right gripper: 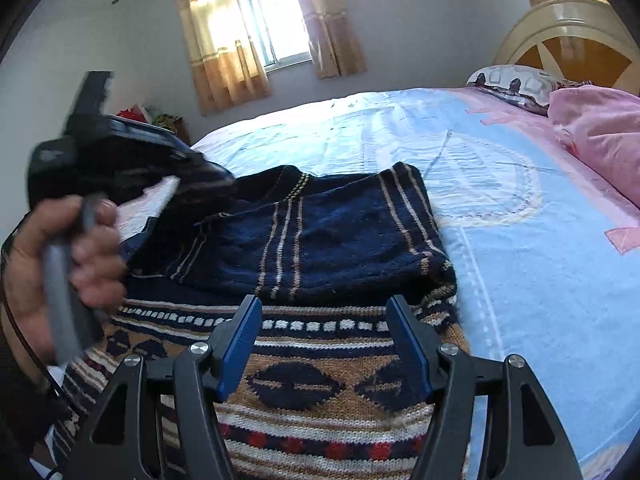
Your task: Fold small clothes
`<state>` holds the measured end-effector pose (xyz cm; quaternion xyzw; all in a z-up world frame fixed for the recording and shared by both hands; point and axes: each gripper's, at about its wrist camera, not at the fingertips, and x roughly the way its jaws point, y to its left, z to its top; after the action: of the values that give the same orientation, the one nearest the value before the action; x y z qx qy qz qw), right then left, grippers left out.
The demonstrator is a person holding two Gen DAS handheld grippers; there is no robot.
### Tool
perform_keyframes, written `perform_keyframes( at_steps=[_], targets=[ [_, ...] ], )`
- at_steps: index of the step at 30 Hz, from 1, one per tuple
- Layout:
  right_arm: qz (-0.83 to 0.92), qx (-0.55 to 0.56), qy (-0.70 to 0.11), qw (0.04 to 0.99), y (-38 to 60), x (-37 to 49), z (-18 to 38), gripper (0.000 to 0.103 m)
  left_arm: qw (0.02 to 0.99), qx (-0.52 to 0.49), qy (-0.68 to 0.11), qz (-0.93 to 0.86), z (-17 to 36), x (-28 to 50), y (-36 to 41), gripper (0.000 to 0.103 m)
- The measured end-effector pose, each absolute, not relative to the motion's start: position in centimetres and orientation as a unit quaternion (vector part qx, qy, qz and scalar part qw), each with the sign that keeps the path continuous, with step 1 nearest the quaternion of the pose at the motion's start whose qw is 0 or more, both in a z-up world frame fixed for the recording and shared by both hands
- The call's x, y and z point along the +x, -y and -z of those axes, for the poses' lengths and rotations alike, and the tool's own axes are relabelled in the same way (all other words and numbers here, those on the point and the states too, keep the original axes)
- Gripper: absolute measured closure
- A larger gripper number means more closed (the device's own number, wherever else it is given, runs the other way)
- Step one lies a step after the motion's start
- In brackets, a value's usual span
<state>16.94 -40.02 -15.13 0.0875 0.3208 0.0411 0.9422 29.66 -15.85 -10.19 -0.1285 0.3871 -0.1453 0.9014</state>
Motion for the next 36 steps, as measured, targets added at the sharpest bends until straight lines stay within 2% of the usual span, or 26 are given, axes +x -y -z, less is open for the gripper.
perform_keyframes(
  at_steps=[3, 5, 7, 9, 11, 14, 17, 21, 23, 25, 29, 31, 36],
  targets=[
    [-0.036, 0.086, -0.326, 0.941, 40.3, 17.1, 15.8, 0.037, 0.889, -0.090, -0.415, 0.174, 11.1, 28.9, 17.4, 0.078],
    [-0.032, 0.082, -0.331, 0.940, 40.3, 17.2, 16.5, 0.037, 0.897, -0.062, -0.402, 0.174, 10.7, 27.7, 17.0, 0.052],
    [-0.035, 0.081, -0.337, 0.937, 40.2, 17.3, 17.1, 0.037, 0.911, -0.035, -0.373, 0.172, 9.7, 25.9, 15.2, 0.034],
    [-0.037, 0.074, -0.343, 0.936, 40.0, 17.5, 17.6, 0.037, 0.925, -0.011, -0.343, 0.164, 9.2, 24.3, 13.2, 0.030],
    [-0.042, 0.072, -0.342, 0.936, 39.8, 17.5, 17.8, 0.037, 0.937, 0.031, -0.321, 0.136, 8.9, 23.0, 10.4, 0.018],
    [-0.058, 0.079, -0.338, 0.936, 39.7, 17.3, 17.4, 0.037, 0.949, 0.100, -0.295, 0.051, 9.5, 21.8, 6.1, 0.007],
    [-0.080, 0.093, -0.352, 0.928, 39.4, 17.7, 16.9, 0.037, 0.941, 0.155, -0.295, -0.054, 11.0, 21.9, 1.0, 0.006],
    [-0.116, 0.126, -0.384, 0.907, 39.1, 20.1, 15.6, 0.038, 0.927, 0.115, -0.345, -0.096, 13.2, 23.3, -4.6, 0.006],
    [-0.118, 0.137, -0.391, 0.902, 39.1, 21.9, 14.8, 0.051, 0.920, 0.091, -0.370, -0.096, 14.3, 23.7, -6.0, 0.006],
    [-0.105, 0.133, -0.397, 0.902, 39.0, 24.1, 14.1, 0.055, 0.912, 0.075, -0.394, -0.083, 15.8, 24.1, -6.6, 0.006],
    [-0.092, 0.141, -0.424, 0.890, 38.4, 28.7, 14.7, 0.056, 0.909, 0.076, -0.405, -0.061, 17.0, 24.4, -6.0, 0.004],
    [-0.078, 0.138, -0.447, 0.880, 37.9, 30.9, 15.9, 0.056, 0.908, 0.065, -0.409, -0.059, 17.3, 24.8, -6.2, 0.000],
    [-0.055, 0.126, -0.482, 0.865, 36.2, 33.8, 19.0, 0.058, 0.906, -0.005, -0.420, -0.041, 17.7, 24.9, -8.4, 0.000]
  ],
)
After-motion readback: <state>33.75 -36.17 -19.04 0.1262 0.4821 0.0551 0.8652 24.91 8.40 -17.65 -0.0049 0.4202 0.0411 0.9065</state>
